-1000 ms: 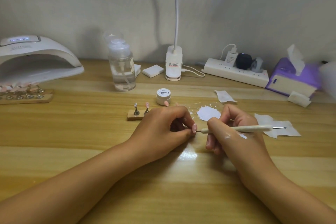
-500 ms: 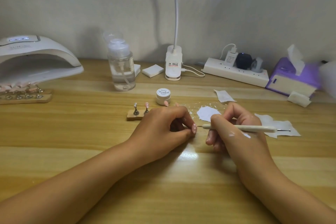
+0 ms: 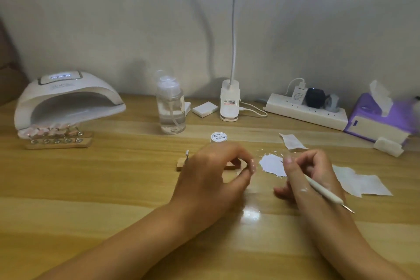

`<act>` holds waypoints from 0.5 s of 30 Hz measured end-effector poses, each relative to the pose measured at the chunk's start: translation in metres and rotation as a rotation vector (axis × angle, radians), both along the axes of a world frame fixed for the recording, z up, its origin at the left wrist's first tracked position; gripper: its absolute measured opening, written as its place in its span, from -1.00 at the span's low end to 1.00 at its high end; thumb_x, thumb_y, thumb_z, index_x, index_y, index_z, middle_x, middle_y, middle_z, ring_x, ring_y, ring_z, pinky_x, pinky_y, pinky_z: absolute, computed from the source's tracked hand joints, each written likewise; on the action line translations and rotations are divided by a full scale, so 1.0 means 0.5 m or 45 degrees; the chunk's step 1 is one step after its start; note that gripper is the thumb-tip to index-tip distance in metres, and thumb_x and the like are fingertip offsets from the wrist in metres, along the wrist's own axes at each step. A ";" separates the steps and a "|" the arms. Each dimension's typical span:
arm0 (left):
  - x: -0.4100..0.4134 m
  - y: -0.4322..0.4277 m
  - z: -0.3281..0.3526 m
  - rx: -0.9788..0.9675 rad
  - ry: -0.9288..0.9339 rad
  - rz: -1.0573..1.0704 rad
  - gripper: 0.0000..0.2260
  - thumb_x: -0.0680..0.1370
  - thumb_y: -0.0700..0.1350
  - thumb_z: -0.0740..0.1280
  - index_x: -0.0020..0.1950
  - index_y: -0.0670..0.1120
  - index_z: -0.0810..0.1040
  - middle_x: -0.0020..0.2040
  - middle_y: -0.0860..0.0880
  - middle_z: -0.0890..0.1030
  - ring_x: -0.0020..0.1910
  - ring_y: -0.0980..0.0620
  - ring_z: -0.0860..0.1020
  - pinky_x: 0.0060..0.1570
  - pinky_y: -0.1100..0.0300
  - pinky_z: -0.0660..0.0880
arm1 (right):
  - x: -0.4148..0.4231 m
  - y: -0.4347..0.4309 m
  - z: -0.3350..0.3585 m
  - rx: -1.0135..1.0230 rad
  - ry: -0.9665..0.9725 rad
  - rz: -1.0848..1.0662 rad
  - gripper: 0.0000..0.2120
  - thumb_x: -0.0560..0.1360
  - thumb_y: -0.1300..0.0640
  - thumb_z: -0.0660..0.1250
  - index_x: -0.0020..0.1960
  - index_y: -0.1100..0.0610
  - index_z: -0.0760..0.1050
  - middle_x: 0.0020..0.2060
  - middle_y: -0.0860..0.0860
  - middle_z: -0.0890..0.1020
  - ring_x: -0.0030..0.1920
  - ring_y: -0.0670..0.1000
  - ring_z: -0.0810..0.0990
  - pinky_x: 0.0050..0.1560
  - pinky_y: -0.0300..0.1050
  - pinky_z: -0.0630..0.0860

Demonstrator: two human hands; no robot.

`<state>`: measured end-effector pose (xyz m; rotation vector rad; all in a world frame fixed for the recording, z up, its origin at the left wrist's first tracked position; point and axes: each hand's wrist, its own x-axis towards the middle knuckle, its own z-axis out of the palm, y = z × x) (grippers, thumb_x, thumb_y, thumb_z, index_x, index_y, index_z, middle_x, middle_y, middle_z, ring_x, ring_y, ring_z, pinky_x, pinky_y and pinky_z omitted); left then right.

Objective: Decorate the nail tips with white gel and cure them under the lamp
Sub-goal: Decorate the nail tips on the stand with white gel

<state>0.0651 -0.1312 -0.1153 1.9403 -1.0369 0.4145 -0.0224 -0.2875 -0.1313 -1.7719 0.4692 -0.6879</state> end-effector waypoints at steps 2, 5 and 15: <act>0.026 0.015 0.028 -0.108 0.149 0.119 -0.88 0.45 -0.12 0.50 -0.17 0.08 0.62 -0.17 0.19 0.63 -0.09 0.18 0.57 -0.12 0.47 0.38 | 0.001 -0.001 -0.003 -0.034 0.032 -0.001 -0.83 0.57 -0.15 0.29 -0.11 -0.11 0.38 -0.38 -0.20 0.56 -0.34 -0.06 0.71 -0.19 -0.02 0.47; 0.071 0.054 0.065 -0.016 0.383 0.182 -0.92 0.37 0.04 0.50 -0.25 0.15 0.62 -0.08 0.20 0.62 0.00 0.23 0.54 0.13 0.28 0.42 | 0.004 -0.001 -0.005 -0.047 0.049 -0.004 -0.84 0.58 -0.12 0.29 -0.12 -0.10 0.38 -0.35 -0.13 0.59 -0.35 -0.09 0.70 -0.22 -0.04 0.45; 0.102 0.075 0.050 0.385 0.387 0.392 -0.86 0.36 0.15 0.52 -0.33 0.26 0.58 0.05 0.29 0.55 0.21 0.22 0.36 -0.11 0.28 0.01 | 0.005 0.001 -0.002 -0.066 0.041 0.030 -0.85 0.57 -0.07 0.31 -0.13 -0.09 0.40 -0.27 -0.09 0.60 -0.33 -0.07 0.69 -0.26 -0.13 0.45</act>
